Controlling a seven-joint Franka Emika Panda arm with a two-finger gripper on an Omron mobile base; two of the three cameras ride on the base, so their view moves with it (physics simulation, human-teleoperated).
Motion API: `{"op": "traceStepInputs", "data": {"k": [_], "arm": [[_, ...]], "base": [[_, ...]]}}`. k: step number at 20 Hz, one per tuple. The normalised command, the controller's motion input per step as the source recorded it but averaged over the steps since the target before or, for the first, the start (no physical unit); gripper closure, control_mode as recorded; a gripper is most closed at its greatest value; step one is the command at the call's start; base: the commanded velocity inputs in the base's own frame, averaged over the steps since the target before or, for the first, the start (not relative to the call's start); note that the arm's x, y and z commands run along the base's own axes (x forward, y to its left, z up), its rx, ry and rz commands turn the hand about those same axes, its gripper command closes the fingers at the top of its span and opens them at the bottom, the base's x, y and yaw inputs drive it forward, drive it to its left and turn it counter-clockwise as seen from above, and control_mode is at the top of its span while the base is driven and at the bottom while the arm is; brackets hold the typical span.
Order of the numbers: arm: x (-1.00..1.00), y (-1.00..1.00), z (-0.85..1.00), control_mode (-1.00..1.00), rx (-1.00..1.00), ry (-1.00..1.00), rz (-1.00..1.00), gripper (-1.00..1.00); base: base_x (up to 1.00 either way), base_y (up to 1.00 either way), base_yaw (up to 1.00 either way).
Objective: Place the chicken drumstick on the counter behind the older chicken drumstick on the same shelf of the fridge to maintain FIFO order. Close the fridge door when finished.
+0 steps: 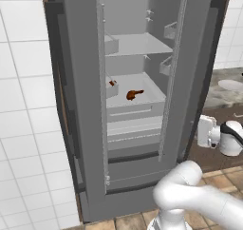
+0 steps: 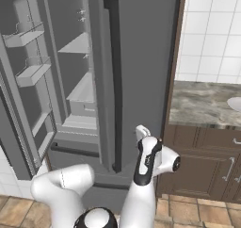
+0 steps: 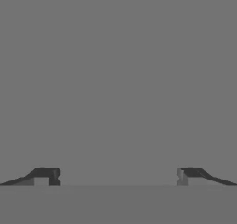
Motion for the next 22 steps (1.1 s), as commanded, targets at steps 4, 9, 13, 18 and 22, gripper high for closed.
{"op": "traceStepInputs", "data": {"k": [4,9,13,18,22], "arm": [[0.42,0.14,0.00,-1.00,0.00,0.05,-0.18,-1.00],[0.54,0.16,0.00,-1.00,0.00,0.05,-0.23,-1.00],[0.51,0.12,0.00,-1.00,0.01,0.07,-0.25,-1.00],[0.51,0.04,0.00,-1.00,0.02,0.11,-0.24,-1.00],[0.54,0.00,0.00,-1.00,0.03,0.13,-0.20,-1.00]], "base": [[0.00,0.00,0.00],[0.00,0.00,0.00],[0.00,0.00,0.00],[0.00,0.00,0.00],[0.00,0.00,0.00]]}}
